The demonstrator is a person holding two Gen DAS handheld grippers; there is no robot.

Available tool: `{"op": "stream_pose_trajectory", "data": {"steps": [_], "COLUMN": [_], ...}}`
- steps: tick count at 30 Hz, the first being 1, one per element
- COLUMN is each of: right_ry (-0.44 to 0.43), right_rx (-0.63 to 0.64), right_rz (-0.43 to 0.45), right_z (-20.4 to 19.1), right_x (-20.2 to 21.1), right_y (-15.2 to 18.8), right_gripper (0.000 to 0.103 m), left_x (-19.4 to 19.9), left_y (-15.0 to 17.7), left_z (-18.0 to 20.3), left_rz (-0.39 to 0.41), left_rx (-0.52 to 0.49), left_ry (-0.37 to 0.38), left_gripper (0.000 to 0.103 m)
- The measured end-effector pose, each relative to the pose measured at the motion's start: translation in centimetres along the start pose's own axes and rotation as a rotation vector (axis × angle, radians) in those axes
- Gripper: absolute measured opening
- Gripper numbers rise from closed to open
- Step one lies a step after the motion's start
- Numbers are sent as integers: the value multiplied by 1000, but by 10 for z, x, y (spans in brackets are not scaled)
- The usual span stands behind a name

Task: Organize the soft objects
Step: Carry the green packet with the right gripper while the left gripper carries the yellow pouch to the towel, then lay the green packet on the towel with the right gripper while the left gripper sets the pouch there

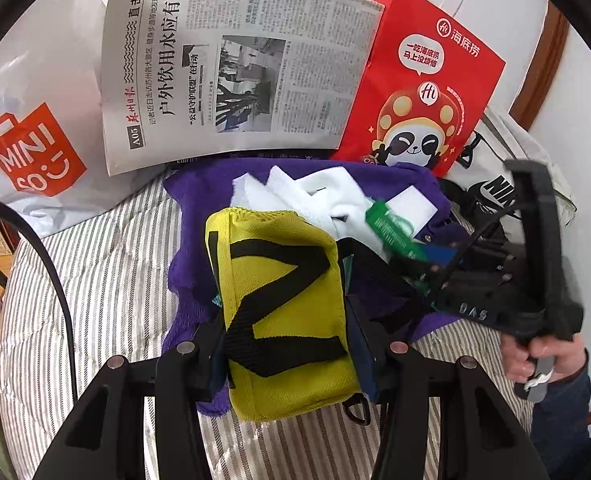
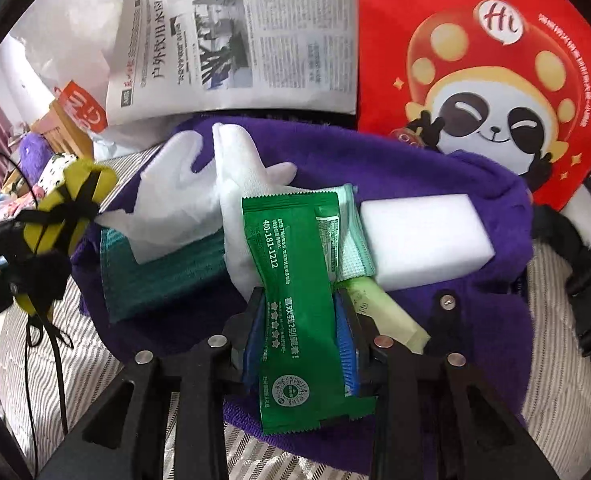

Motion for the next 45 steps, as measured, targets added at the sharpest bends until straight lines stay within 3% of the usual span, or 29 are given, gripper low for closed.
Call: {"op": "stream_pose_trajectory", "data": {"steps": [11,16,22,30,45], "right_ry": [-26,-22,129,229,174], "right_rx": [-7,-27,1,-6,-73], "right_rz": [45,68,56,32,43], "right_z": [14,21,34,54,62], "right_x": [18,35,50,49,37], "right_y": [8,7,22,36,45], "right_gripper": [63,63,63,63,63], "left_x": [-11,-18,-25,-43,-58], "left_y": [-9,-8,-8,-15,-9], "left_z": [16,23,38,58,72], "left_rz": [-14,-32,-46,-68,-90], "left_rx": [-31,-44,-60,-95,-90], "left_ry": [39,44,61,73,126], "left_gripper": [48,48,48,49,49]}}
Point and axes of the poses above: each gripper's, at about its wrist camera, not at the fingertips, and x roughly against the way its jaws point, z to its right, y to its underside, the point moved 8 cm from there along -x, roughly the way its jaws point, and after that the axes turned 12 degrees about x, right-handed, at the moved point
